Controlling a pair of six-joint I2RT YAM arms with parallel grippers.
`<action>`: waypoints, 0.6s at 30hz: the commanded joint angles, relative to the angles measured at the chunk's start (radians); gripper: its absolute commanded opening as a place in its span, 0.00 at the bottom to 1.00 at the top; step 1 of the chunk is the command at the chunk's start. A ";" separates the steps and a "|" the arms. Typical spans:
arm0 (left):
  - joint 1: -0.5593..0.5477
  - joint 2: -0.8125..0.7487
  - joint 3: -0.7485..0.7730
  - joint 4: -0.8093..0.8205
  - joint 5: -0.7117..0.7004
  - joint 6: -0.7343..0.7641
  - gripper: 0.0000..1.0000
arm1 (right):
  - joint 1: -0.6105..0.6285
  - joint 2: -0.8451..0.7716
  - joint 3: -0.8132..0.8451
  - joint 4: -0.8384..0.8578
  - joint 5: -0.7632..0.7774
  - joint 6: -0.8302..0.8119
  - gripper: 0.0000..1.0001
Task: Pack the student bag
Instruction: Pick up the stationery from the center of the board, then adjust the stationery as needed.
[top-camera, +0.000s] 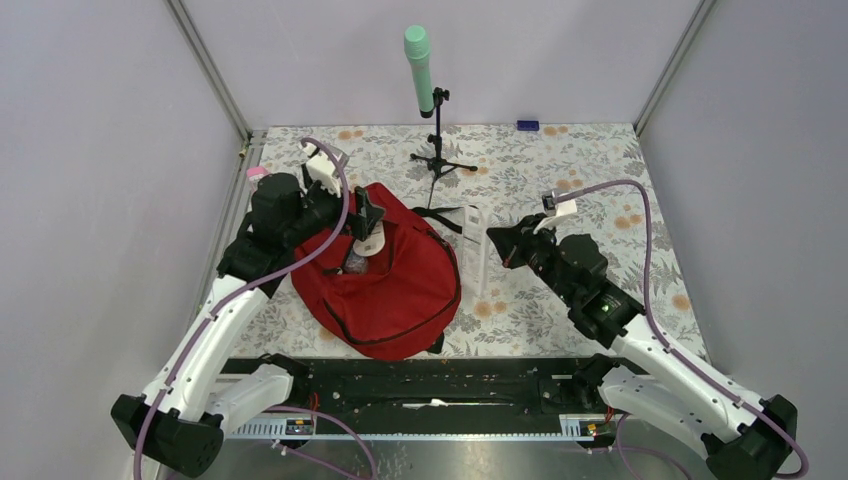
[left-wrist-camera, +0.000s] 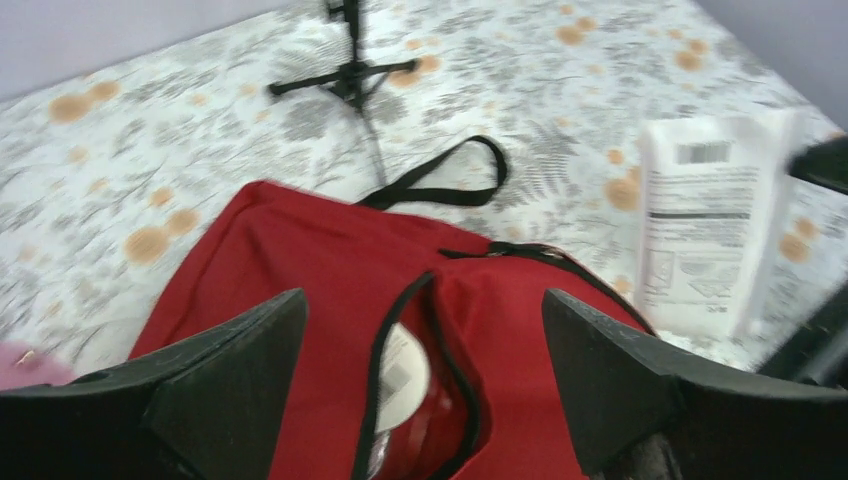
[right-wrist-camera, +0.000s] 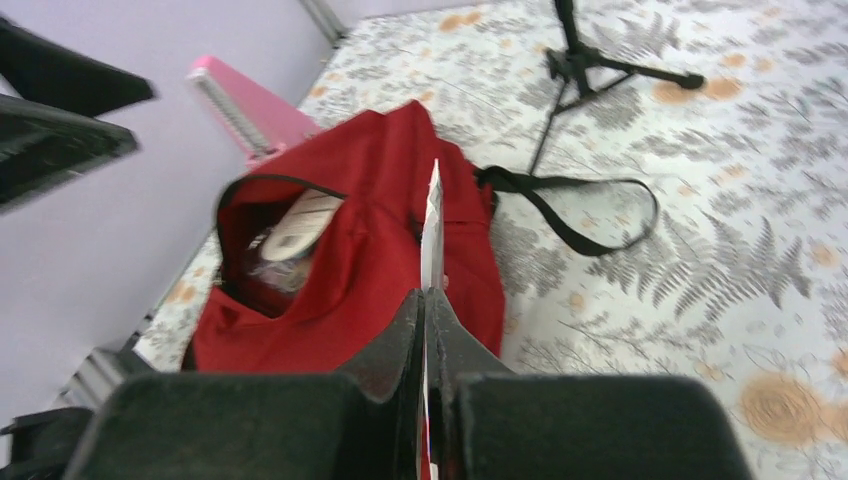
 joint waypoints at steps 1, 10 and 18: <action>0.005 -0.028 -0.037 0.170 0.385 -0.001 0.92 | 0.007 -0.010 0.109 0.000 -0.193 -0.055 0.00; -0.008 0.016 -0.089 0.403 0.787 -0.144 0.92 | 0.006 0.044 0.202 0.104 -0.567 0.001 0.00; -0.057 0.053 -0.087 0.407 0.855 -0.160 0.95 | 0.007 0.106 0.242 0.202 -0.728 0.085 0.00</action>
